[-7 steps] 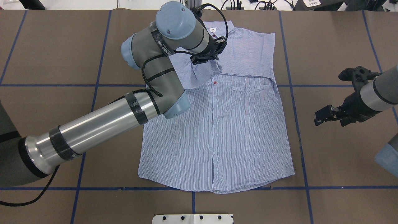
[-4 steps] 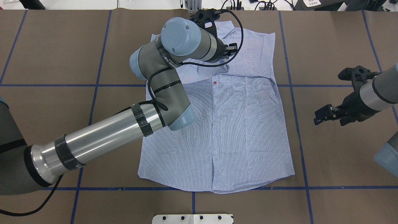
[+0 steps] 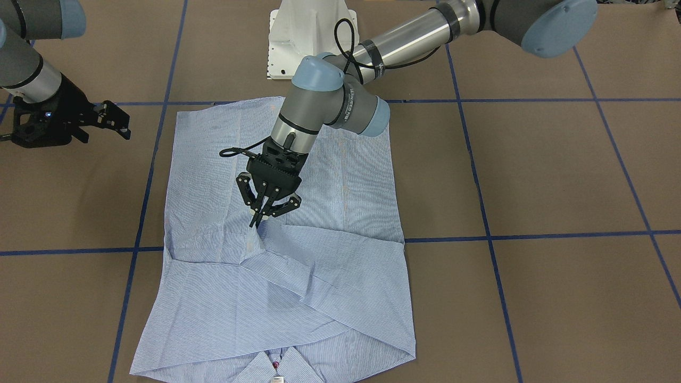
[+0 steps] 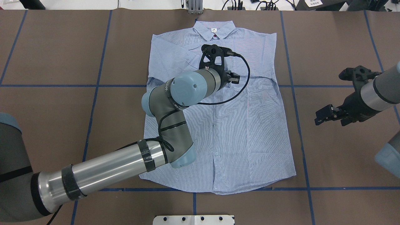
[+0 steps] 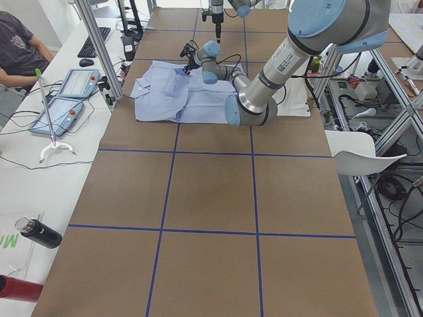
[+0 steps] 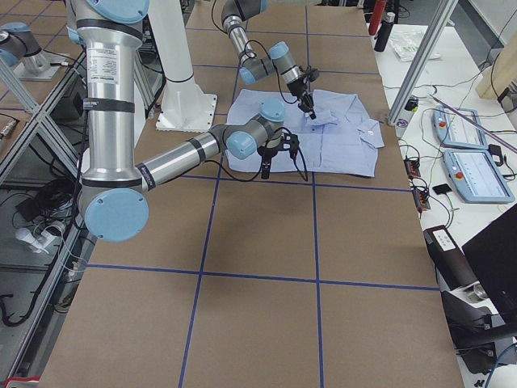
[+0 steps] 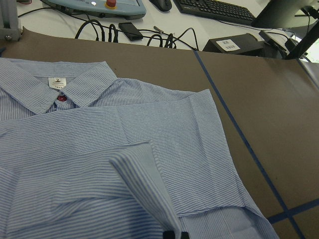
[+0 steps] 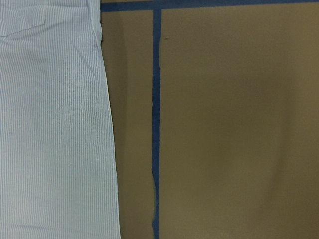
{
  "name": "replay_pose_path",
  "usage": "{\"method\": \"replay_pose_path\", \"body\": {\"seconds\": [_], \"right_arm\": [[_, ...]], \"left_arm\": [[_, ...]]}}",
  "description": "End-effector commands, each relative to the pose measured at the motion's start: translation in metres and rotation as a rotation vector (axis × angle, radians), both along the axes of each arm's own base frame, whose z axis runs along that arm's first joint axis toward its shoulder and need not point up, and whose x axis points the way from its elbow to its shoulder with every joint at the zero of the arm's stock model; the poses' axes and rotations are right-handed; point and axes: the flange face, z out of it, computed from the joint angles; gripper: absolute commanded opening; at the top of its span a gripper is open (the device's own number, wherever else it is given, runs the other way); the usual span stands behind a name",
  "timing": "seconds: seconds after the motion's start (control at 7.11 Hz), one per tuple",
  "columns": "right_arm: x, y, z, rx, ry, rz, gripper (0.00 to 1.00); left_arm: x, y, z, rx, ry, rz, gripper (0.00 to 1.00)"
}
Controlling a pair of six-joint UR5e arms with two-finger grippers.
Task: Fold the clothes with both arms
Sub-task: 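Lay the sleeve down across the body and open the left gripper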
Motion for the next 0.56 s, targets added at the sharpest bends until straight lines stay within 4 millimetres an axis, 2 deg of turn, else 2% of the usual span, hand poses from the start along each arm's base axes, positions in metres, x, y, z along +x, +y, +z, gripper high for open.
{"method": "replay_pose_path", "body": {"seconds": [0.0,0.28,0.42], "right_arm": [[0.000,0.000,-0.001,-0.001,-0.002,0.001,1.00],[0.001,0.000,-0.002,0.000,-0.002,0.004,1.00],[0.001,0.000,-0.002,0.000,-0.002,0.004,1.00]], "left_arm": [[0.009,0.009,0.007,0.087,-0.073,0.015,0.00],[0.023,0.031,0.003,0.195,-0.097,0.062,0.00],[0.026,0.038,-0.005,0.218,-0.092,0.072,0.00]]}}
